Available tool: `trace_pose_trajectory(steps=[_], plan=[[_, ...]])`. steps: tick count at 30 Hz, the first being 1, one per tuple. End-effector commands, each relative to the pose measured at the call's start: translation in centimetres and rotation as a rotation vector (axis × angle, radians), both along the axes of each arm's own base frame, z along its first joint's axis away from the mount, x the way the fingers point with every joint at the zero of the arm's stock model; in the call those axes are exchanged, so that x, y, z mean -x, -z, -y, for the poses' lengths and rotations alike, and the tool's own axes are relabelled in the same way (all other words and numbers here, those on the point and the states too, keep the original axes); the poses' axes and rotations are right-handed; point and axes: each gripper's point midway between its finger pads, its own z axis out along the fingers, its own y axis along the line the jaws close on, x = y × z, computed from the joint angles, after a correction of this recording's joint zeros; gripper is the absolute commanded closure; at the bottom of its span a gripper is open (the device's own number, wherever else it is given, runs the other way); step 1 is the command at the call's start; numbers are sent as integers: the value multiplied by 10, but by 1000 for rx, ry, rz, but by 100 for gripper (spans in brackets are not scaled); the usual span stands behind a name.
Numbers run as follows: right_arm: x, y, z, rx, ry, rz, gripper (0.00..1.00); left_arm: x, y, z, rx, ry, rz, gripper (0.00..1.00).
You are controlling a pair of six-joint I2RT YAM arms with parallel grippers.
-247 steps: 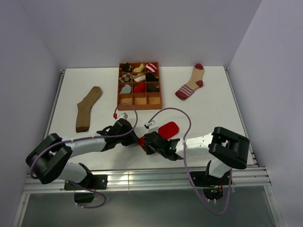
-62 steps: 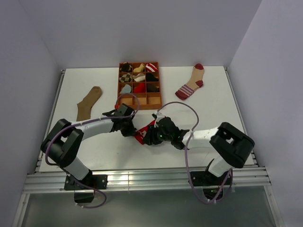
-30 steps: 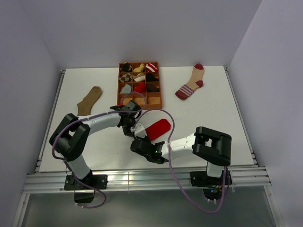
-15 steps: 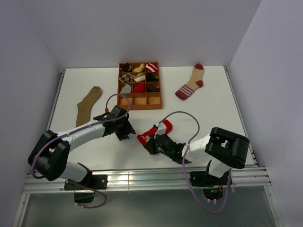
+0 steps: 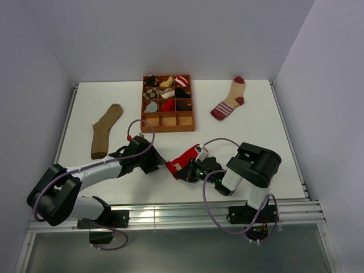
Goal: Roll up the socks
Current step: Roll the sock at the center of the board.
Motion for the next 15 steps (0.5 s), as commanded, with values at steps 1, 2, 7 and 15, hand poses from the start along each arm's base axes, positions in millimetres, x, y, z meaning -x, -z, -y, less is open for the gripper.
trace_pose_trajectory(steps=[1, 2, 7, 15], plan=[[28, 40, 20, 94, -41, -148, 100, -7, -7, 15, 57, 44, 56, 45], [27, 41, 20, 99, -39, -152, 100, -6, -4, 16, 56, 48, 49, 45], [26, 43, 19, 116, -35, -160, 100, -3, 6, 22, 53, 78, 36, 45], [25, 44, 19, 110, -25, -174, 100, 2, 23, 24, 13, 107, -2, 52]])
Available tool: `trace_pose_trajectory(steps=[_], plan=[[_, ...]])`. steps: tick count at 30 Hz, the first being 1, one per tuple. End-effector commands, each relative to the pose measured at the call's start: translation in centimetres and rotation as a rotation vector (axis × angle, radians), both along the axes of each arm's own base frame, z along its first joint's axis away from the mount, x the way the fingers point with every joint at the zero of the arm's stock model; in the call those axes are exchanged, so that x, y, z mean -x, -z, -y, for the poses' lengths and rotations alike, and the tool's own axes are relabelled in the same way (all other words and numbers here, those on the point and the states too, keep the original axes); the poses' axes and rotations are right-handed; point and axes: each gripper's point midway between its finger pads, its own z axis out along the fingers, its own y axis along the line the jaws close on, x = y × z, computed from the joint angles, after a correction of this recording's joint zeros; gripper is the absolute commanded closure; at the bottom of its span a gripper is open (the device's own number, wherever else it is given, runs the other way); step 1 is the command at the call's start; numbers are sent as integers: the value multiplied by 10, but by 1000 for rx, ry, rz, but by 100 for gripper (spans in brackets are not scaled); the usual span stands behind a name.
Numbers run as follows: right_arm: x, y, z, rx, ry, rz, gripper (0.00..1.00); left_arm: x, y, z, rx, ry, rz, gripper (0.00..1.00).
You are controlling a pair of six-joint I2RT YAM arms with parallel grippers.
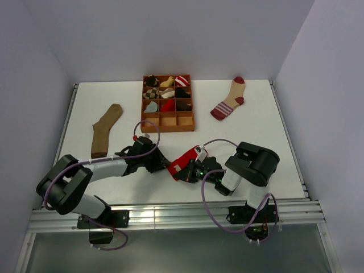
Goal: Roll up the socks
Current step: Roll the sock at the center of the board.
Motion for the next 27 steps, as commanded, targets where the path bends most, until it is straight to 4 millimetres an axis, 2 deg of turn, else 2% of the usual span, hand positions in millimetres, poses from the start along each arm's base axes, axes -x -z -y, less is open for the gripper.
trace_pose_trajectory(steps=[1, 8, 13, 14, 16, 18, 20, 22, 23, 25, 27], plan=[[19, 44, 21, 148, -14, -117, 100, 5, 10, 3, -33, 50, -8, 53], [16, 46, 21, 178, -13, -117, 98, 18, 31, 0, -79, 64, -72, 60], [12, 45, 21, 191, -8, -113, 95, 21, 38, -1, -95, 72, -97, 70], [12, 46, 21, 195, -9, -114, 92, 22, 40, -2, -104, 74, -107, 73], [11, 46, 20, 205, -10, -108, 87, 22, 41, -2, -111, 73, -111, 87], [8, 44, 22, 227, -8, -86, 77, 17, 38, -1, -119, 70, -99, 99], [6, 39, 23, 255, -14, -62, 69, 20, 40, -12, -182, 59, -116, 100], [2, 39, 27, 307, -3, -50, 63, 11, 32, -13, -213, 51, -93, 100], [-3, 29, 26, 312, -3, -6, 58, 7, 27, -15, -228, 45, -79, 100], [-9, 27, 30, 383, 18, 17, 53, 1, 19, -19, -272, 43, -64, 100], [-13, 12, 27, 393, 16, 72, 49, -9, 9, -23, -315, 28, -26, 100]])
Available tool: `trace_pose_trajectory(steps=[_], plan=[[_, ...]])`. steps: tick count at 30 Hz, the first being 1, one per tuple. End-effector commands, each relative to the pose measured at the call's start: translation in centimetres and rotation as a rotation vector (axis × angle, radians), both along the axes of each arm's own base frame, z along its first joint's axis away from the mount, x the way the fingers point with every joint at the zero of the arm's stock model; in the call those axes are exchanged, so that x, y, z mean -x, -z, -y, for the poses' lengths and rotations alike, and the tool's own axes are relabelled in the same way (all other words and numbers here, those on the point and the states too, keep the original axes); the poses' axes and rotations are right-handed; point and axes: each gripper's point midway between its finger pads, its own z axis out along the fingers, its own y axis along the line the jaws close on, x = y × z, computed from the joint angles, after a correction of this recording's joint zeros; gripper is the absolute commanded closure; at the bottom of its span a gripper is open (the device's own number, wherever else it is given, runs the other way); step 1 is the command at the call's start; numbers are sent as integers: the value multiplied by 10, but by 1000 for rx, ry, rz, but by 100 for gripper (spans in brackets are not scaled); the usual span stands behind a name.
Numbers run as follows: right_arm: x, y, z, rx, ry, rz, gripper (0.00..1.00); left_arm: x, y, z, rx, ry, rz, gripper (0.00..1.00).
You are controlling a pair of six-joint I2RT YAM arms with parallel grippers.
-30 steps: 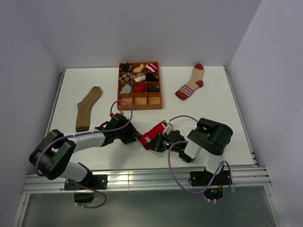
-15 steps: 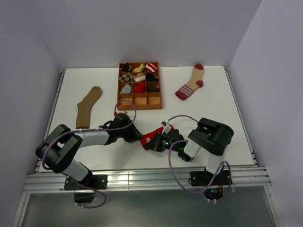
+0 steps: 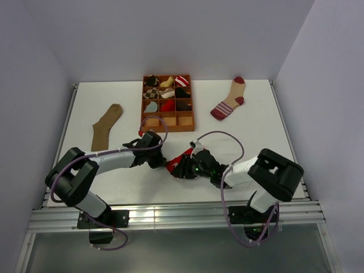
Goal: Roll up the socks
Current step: Roll the sock at the center of the board.
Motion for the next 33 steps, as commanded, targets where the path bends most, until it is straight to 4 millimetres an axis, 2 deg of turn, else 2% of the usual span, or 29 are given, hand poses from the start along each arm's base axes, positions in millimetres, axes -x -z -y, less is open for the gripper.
trace_pose_trajectory(steps=[1, 2, 9, 12, 15, 17, 18, 20, 21, 23, 26, 29, 30, 32, 33], plan=[[-5, 26, 35, 265, 50, 32, 48, -1, 1, -30, -185, -4, 11, 100], [-8, 13, 34, 251, 56, 57, 47, -3, -3, -30, -188, -2, 21, 100], [-32, -27, 61, 335, 195, 171, 49, -7, -5, -35, -224, -19, 29, 100], [-36, -33, 63, 394, 175, 223, 54, -7, -3, -38, -247, -23, 18, 100], [-39, -49, 46, 416, 130, 304, 53, -9, -3, -41, -289, -21, 3, 100], [-30, -48, 33, 472, 84, 352, 52, -11, -4, -42, -321, -22, -2, 100], [-33, -57, 26, 486, 103, 390, 51, -12, -5, -43, -330, -18, -3, 100], [-21, -53, 10, 514, 51, 423, 49, -12, -8, -42, -344, -12, -4, 100], [-22, -58, 2, 508, 56, 439, 48, -12, -9, -42, -350, -13, -4, 100], [-22, -53, -5, 534, 51, 446, 48, -13, -10, -41, -360, -10, -3, 100], [-14, -61, -31, 543, 23, 506, 47, -9, -7, -45, -398, -3, -22, 100], [-13, -62, -44, 588, 22, 560, 46, -7, -4, -45, -404, 1, -36, 100], [-7, -54, -48, 615, -1, 575, 46, -7, -4, -45, -405, 2, -37, 100], [-6, -55, -55, 632, 3, 599, 46, -5, -3, -45, -407, 5, -43, 100], [-3, -48, -58, 652, -6, 607, 46, -5, -2, -44, -408, 7, -46, 100]])
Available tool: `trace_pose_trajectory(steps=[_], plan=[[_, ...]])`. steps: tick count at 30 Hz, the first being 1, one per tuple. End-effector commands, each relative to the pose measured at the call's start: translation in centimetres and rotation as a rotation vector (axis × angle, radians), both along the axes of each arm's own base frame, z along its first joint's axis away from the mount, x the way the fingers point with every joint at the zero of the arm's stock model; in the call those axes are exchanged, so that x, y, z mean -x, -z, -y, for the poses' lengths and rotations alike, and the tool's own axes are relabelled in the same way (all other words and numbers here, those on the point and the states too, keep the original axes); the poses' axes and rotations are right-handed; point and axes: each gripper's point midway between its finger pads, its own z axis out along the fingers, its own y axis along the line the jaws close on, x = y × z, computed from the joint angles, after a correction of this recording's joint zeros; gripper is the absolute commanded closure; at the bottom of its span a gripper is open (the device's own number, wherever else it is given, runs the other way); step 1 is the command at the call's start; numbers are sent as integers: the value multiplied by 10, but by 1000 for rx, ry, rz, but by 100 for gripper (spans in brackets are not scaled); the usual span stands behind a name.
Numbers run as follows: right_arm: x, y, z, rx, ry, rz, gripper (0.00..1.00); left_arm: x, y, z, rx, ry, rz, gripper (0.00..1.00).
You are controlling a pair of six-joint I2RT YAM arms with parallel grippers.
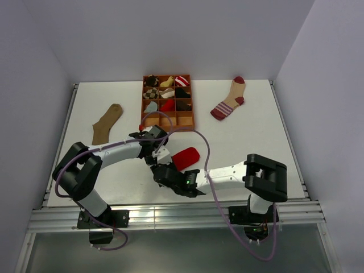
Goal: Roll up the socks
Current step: Roll the sock at the center of the board.
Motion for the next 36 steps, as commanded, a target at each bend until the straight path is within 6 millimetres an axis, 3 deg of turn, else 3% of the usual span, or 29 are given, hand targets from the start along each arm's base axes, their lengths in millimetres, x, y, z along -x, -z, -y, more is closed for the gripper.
trace_pose_trajectory(steps=[1, 5, 16, 23, 31, 33, 36], plan=[[-6, -9, -10, 39, 31, 101, 46, 2, 0, -4, -46, 16, -11, 100], [-5, 6, -14, 91, 49, 115, 46, 3, 0, -4, -48, 16, -18, 100], [-6, 53, 8, 201, 145, 102, 50, 5, 1, -5, -53, 14, -36, 100], [-2, 81, 37, 280, 216, 67, 58, 9, -1, -8, -62, -1, -50, 100], [5, 112, 67, 304, 239, -5, 90, 19, 1, -18, -76, -57, -83, 100], [9, 113, 66, 287, 215, -26, 97, 24, 2, -23, -69, -79, -84, 100], [14, 113, 62, 239, 176, -60, 100, 27, 1, -28, -29, -138, -73, 100]])
